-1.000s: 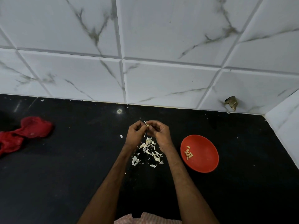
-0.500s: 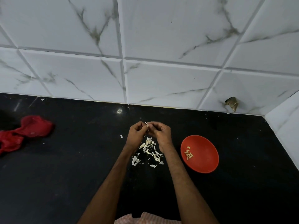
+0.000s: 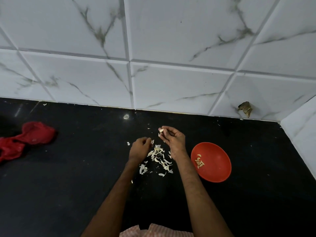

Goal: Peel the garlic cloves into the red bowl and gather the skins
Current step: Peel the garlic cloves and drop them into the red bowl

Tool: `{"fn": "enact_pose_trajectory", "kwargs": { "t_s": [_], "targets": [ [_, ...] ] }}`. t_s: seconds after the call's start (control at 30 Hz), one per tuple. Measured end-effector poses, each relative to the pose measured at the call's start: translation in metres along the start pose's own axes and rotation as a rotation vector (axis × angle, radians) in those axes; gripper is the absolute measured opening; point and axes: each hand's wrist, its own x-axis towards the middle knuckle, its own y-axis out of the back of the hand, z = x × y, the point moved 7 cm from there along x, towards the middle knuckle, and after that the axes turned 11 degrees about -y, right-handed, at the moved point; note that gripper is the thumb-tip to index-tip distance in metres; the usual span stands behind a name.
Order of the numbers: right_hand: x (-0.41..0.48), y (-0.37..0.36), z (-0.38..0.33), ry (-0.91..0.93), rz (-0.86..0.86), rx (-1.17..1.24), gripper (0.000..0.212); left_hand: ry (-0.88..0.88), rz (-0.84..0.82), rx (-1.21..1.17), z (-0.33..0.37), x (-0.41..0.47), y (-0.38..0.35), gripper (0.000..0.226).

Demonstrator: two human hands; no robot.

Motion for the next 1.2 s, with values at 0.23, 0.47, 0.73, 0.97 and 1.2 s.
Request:
{"fn": "enact_pose_trajectory", "kwargs": {
  "t_s": [0.23, 0.47, 0.73, 0.97, 1.2],
  "targets": [
    [-0.002, -0.004, -0.005, 0.056, 0.0, -0.089, 0.013, -0.09, -0.029, 0.451, 0.019, 0.003, 0.01, 0.023],
    [-0.002, -0.004, -0.004, 0.071, 0.018, -0.097, 0.014, -0.056, -0.048, 0.579, 0.034, 0.005, 0.011, 0.032],
    [-0.003, 0.001, -0.002, 0.086, 0.052, -0.106, 0.009, -0.31, -0.038, -0.193, 0.053, 0.01, -0.002, 0.034],
    [-0.006, -0.008, -0.007, 0.082, -0.113, -0.198, 0.015, -0.271, 0.11, -0.113, 0.046, 0.01, 0.008, 0.017],
    [-0.006, -0.012, -0.01, 0.144, -0.101, -0.296, 0.014, -0.344, 0.169, -0.092, 0.054, 0.006, 0.017, 0.025]
  ]
}}
